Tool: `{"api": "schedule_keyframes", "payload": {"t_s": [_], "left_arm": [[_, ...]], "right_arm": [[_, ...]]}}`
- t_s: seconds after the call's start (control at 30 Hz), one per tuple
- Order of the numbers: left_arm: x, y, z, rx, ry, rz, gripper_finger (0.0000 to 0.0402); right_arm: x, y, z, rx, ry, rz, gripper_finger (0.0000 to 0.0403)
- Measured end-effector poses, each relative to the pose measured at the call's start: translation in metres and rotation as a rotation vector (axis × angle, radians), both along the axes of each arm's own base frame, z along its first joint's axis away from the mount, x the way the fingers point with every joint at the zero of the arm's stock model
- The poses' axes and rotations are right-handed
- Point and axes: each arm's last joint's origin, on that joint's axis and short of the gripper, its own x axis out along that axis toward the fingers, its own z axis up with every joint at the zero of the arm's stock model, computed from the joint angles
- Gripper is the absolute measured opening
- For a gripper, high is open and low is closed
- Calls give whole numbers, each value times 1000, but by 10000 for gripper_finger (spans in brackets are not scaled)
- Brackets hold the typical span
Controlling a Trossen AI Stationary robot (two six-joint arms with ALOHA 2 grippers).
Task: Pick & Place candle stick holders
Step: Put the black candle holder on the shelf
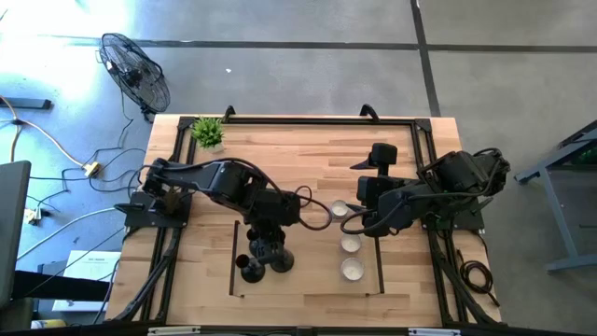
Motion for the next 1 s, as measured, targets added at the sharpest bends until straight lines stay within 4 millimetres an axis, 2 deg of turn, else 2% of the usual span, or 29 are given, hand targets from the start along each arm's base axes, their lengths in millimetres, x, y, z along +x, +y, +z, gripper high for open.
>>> {"api": "schedule_keyframes", "payload": {"t_s": [0.43,1.0], "left_arm": [[1,0,1,-26,-2,43,204],[7,0,4,22,-95,49,205]], "right_arm": [[0,0,0,9,0,-2,389],[0,0,0,18,2,2,389]]}}
